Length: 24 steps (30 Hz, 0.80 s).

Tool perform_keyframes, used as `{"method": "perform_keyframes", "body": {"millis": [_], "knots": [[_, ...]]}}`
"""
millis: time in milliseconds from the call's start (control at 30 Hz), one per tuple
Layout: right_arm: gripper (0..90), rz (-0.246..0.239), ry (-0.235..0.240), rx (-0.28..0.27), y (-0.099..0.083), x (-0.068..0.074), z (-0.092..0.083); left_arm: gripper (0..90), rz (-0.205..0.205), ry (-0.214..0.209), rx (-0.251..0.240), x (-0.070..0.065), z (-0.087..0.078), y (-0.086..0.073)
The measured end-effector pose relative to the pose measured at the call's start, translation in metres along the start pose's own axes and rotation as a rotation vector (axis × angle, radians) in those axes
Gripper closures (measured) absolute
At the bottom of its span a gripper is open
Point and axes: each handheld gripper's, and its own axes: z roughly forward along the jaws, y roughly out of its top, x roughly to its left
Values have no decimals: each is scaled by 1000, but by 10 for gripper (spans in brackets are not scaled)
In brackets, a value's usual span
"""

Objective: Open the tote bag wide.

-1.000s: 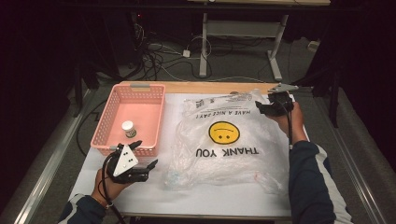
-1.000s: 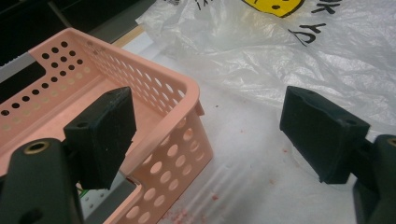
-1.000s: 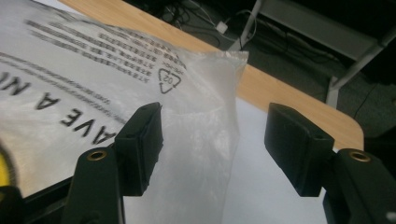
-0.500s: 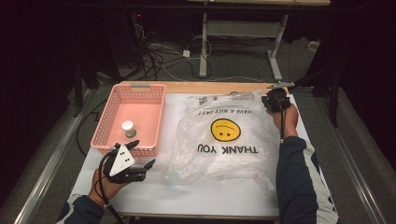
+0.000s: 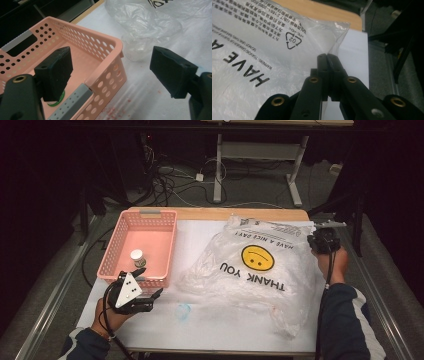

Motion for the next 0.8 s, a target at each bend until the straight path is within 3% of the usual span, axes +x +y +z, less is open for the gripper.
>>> {"method": "perform_keyframes", "body": {"millis": [67, 167, 367, 433, 533, 567, 600, 633, 667, 767, 800], "knots": [[900, 7, 5, 13, -5, -1, -4, 180, 4, 0, 5, -1, 0, 0], [900, 23, 24, 3, -29, -1, -22, 180, 17, 6, 13, -3, 1, 0], [896, 14, 54, -12, -56, 6, -38, 180, 3, 7, 9, -3, 1, 0], [889, -33, 68, -2, -64, 13, -47, 180, 2, 8, 9, -4, 1, 0], [842, -41, 87, -9, -66, 16, -53, 180, -1, 9, 12, -4, 0, -1], [775, -61, 87, -9, -67, 17, -58, 180, -2, 10, 13, -4, 0, -1], [775, -61, 87, -9, -67, 17, -58, 180, -2, 13, 14, -4, 1, -1], [677, -74, 91, -22, -65, 17, -62, 180, -3, 16, 17, -4, 1, 0], [677, -74, 91, -22, -65, 17, -62, 180, -2, 15, 19, -4, 1, 0], [596, -120, 102, -115, -55, 24, -87, 179, -2, 16, 17, -4, 0, -1], [596, -120, 102, -115, -55, 24, -87, 179, -1, 17, 18, -4, 0, -1]]}}
